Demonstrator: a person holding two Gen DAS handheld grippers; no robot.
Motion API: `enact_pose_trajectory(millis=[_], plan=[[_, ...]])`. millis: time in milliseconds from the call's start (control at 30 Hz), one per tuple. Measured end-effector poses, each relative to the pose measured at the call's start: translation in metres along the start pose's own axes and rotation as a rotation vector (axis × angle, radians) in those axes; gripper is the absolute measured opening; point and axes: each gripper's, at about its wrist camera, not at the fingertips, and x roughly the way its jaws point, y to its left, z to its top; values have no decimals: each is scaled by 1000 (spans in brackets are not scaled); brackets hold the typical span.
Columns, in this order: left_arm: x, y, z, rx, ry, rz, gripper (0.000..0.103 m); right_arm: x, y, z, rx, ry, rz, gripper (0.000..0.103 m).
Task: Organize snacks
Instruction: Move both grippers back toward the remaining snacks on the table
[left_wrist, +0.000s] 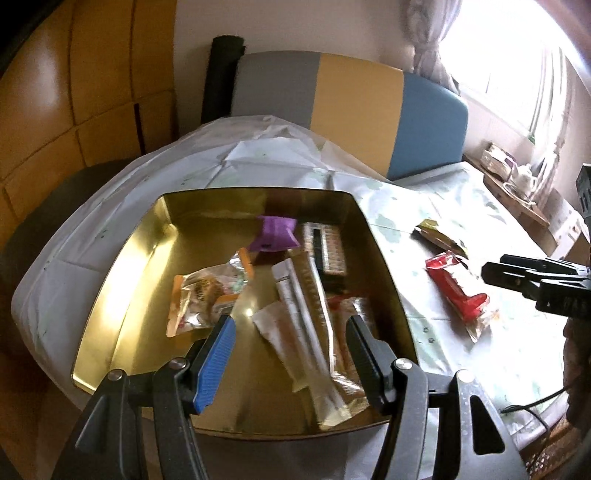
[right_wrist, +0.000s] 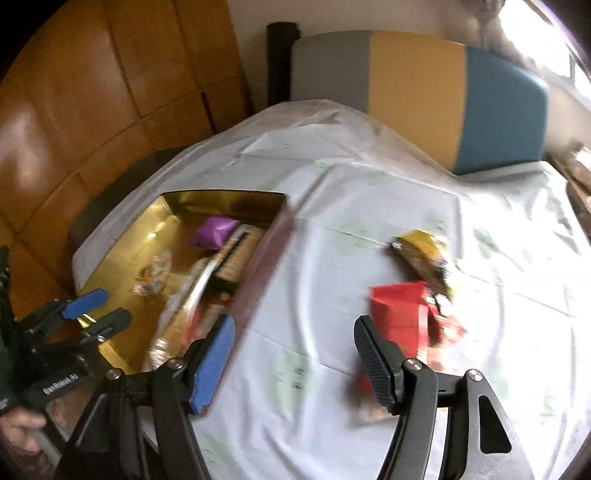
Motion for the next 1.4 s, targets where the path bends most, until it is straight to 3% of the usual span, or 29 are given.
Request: enact_pose_trajectory(millis=[567, 667, 767, 900, 1133, 1400], plan=[[3, -60, 5, 140, 13, -49, 63, -48, -151, -39, 142, 11, -324, 75], [4, -72, 6, 162, 25, -65, 63, -42, -181, -52, 248, 23, -350, 76], [6, -88, 8, 191, 34, -98, 63, -36, -203, -58, 347, 87, -395, 75], [16, -112, 10, 208, 82, -171, 63, -42, -217, -61, 432, 79, -372, 77], [38, -152, 12, 234, 161, -263, 59, -42, -211, -59, 423, 63, -358, 80], [80, -184, 30, 192, 232, -263, 59, -47, -207, -56, 404, 41, -352, 82]])
